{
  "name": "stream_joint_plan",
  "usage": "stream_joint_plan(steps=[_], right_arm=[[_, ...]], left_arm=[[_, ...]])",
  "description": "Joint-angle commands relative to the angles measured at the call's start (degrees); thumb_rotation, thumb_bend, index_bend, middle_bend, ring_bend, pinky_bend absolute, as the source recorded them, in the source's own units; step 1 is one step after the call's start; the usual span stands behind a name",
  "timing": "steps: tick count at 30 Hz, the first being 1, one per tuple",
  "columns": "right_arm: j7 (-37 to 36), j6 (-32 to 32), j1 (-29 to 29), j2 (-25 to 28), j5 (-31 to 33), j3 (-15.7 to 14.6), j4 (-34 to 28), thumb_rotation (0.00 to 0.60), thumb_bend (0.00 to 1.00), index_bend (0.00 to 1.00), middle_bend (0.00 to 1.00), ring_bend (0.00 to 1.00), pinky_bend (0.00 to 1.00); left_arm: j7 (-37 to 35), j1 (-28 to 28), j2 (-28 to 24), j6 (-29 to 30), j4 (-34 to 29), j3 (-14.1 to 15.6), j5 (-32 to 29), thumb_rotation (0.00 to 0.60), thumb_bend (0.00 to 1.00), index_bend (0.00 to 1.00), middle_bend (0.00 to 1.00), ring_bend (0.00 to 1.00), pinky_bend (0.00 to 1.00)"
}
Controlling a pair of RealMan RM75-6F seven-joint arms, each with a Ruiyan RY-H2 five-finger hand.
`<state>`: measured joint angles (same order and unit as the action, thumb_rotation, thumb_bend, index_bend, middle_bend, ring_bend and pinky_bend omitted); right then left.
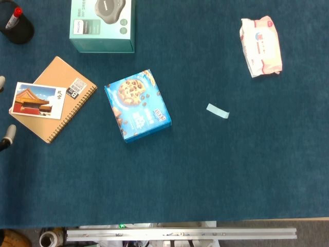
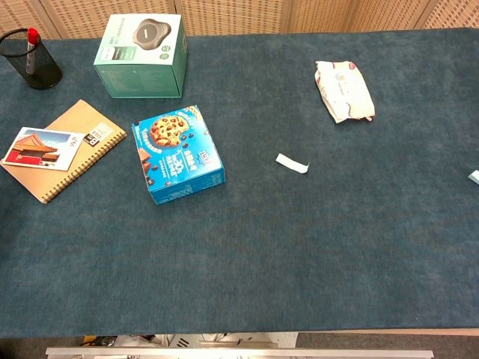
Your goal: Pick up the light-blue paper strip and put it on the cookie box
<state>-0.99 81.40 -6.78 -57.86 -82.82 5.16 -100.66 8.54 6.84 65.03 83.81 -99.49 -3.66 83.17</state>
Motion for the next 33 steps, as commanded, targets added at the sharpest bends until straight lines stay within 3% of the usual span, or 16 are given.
stream_joint_plan(steps=[1,23,28,33], right_arm=[[0.0,-0.3,-0.2,0.1,-0.1,0.0,0.0,0.6,0.18,0.35,0.44,0.36,0.56],[1.4,-5.1,-5.5,0.6,-3.2,1.1,-1.6,0.6,0.18,0.35,0.46,0.39,0.56],[3.5,-7.3,-7.8,-0.5,-3.9,1.5,-1.5,0.6,0.18,0.35,0.54,0.54,0.7],[4.5,-9.0,-9.4,-1.5,-3.5,1.7,-1.4,0.6,0.18,0.35,0.61,0.62,0.8]], left_arm=[[0.0,0.0,0.1,-0.2,0.1,0.1,-0.1,0.6,0.3,0.04,0.22,0.19,0.16],[-1.1,-0.6,-0.1,0.6,0.5,0.2,-0.2,0.6,0.3,0.04,0.22,0.19,0.16],[-1.0,-0.5,-0.2,0.5,0.5,0.3,0.1,0.6,0.3,0.04,0.22,0.19,0.16],[-1.2,-0.8,-0.4,1.0,0.4,0.3,0.2,0.6,0.3,0.04,0.22,0.19,0.16]])
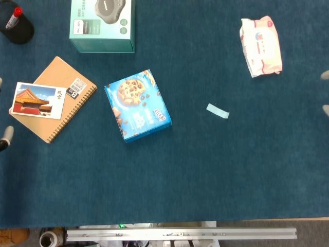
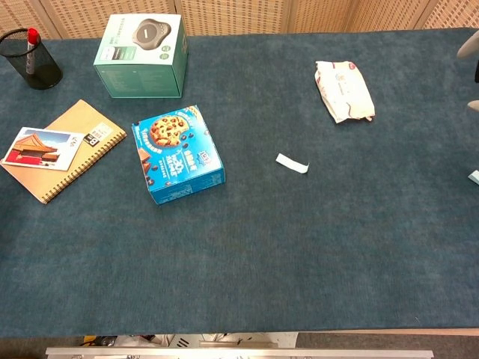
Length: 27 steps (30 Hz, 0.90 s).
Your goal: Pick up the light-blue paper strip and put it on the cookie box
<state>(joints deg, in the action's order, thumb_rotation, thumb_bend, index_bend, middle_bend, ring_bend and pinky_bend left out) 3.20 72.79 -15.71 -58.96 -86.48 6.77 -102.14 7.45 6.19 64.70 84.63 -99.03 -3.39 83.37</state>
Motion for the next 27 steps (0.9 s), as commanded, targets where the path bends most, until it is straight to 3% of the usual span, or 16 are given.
stream_joint_plan(steps=[1,7,12,18,20,27], right_arm=[[0.5,-0.8,-0.8,-0.6,0.3,0.2,0.1,0.6,0.18,0.35,0.62,0.64,0.82],[1.5,-2.6,-2.4,-1.3,0.7,0.3,0.2,0.6,0.18,0.35,0.73,0.76,0.94],[2.6,-5.0,-4.1,-1.8,1.5,0.3,-0.3,0.6,0.18,0.35,0.94,0.97,1.0],[4.7,-10.0,-6.7,-2.1,3.2,-0.4,-0.9,0.6,0.19,0.35,1.0,1.0,1.0],[5.7,-11.9,-7.7,-2.3,4.1,-0.6,-1.1,0.6,0.22,0.35,1.0,1.0,1.0],[7.2,-18.6,-11.4,-3.3,8.3,-0.8,-1.4,0.6,0.54,0.35,1.0,1.0,1.0]], left_arm=[[-0.1,-0.2,-0.1,0.2,0.0,0.1,0.0,0.6,0.3,0.04,0.22,0.19,0.16],[-0.1,-0.4,-0.2,0.2,-0.1,0.3,0.0,0.6,0.3,0.04,0.22,0.19,0.16],[0.0,-0.5,-0.1,0.3,-0.1,0.5,0.3,0.6,0.3,0.04,0.22,0.19,0.16],[0.2,-0.5,0.0,0.1,-0.1,0.6,0.3,0.6,0.3,0.04,0.22,0.19,0.16],[0.2,-0.5,0.0,0.1,-0.1,0.6,0.3,0.6,0.3,0.04,0.22,0.19,0.16],[0.2,-0.4,0.2,-0.4,0.1,0.7,0.1,0.6,0.3,0.04,0.22,0.19,0.16]])
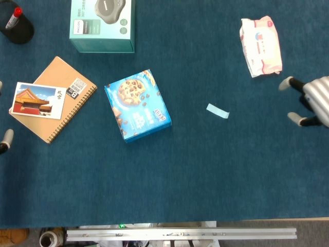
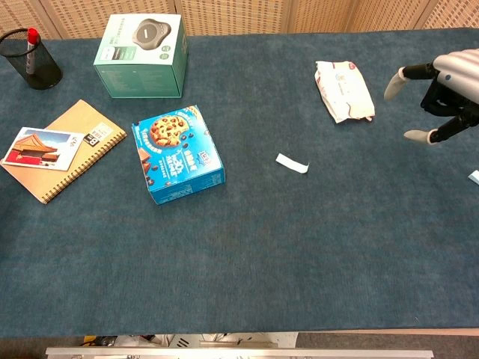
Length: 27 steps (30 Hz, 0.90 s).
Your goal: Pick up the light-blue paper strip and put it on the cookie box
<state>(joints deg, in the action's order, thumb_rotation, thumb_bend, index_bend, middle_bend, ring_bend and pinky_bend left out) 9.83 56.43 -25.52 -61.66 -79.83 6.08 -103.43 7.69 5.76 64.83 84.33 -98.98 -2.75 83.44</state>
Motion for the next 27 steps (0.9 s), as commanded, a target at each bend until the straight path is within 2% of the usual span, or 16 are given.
stream_joint_plan(steps=[1,4,18,27], right_arm=[[0.8,-3.4,-2.3,-1.0,2.3,-0.1,0.0,0.6,0.59,0.35,1.0,1.0,1.0],[1.8,-5.8,-4.2,-2.4,3.9,0.0,0.5,0.6,0.63,0.35,1.0,1.0,1.0],[10.3,-14.9,-13.7,-8.9,17.9,0.5,3.1,0.6,0.63,0.35,1.0,1.0,1.0],[16.0,-16.1,-19.0,-14.4,26.0,-1.4,6.3,0.6,0.61,0.35,1.0,1.0,1.0]], left_arm=[[0.0,0.1,0.1,-0.2,0.1,0.1,0.1,0.6,0.3,0.04,0.22,0.19,0.16],[0.0,0.2,0.2,-0.4,0.2,0.1,0.2,0.6,0.3,0.04,0.22,0.19,0.16],[-0.9,0.1,0.7,-0.9,1.3,0.2,-0.2,0.6,0.3,0.04,0.22,0.19,0.16],[-1.8,0.0,1.1,-1.0,2.2,0.4,-0.4,0.6,0.3,0.04,0.22,0.19,0.16]])
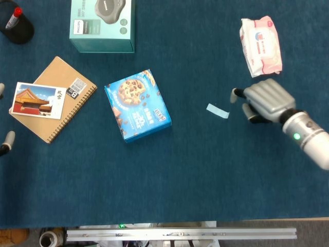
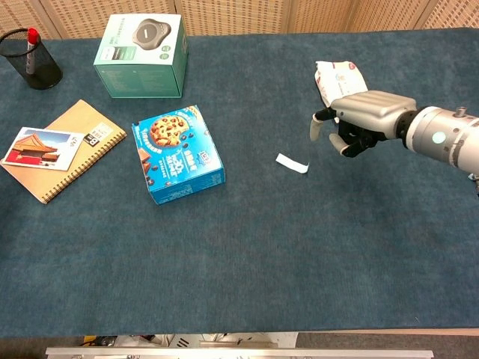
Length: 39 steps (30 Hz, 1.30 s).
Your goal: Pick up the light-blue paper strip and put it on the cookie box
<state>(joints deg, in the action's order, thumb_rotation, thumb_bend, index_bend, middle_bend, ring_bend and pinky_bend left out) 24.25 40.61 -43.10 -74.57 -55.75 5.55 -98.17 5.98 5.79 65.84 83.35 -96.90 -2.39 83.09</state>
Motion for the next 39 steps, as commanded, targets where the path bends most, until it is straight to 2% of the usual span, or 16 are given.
stream_joint_plan(steps=[1,13,28,39], right_arm=[[2.0,-0.3,-1.9,-1.9,2.7,-1.2,1.3,0.6,0.61,0.35,1.0,1.0,1.0],[3.7,0.5,-4.0,-5.8,7.4,-5.0,3.7,0.6,0.58,0.35,1.0,1.0,1.0],[4.0,2.3,-4.3,-5.3,7.9,-8.2,2.8,0.6,0.58,0.35,1.0,1.0,1.0],[3.4,3.3,-4.2,-5.0,7.7,-9.2,2.3,0.6,0.58,0.35,1.0,1.0,1.0]], left_arm=[[-0.2,-0.1,0.1,0.0,0.3,0.1,-0.1,0.6,0.3,0.04,0.22,0.19,0.16],[-0.8,-0.3,0.2,0.0,1.0,0.2,0.0,0.6,0.3,0.04,0.22,0.19,0.16],[-1.0,-0.4,0.5,0.0,1.3,0.4,0.3,0.6,0.3,0.04,0.22,0.19,0.16],[-1.1,-0.6,0.4,0.1,1.3,0.6,0.4,0.6,0.3,0.04,0.22,0.19,0.16]])
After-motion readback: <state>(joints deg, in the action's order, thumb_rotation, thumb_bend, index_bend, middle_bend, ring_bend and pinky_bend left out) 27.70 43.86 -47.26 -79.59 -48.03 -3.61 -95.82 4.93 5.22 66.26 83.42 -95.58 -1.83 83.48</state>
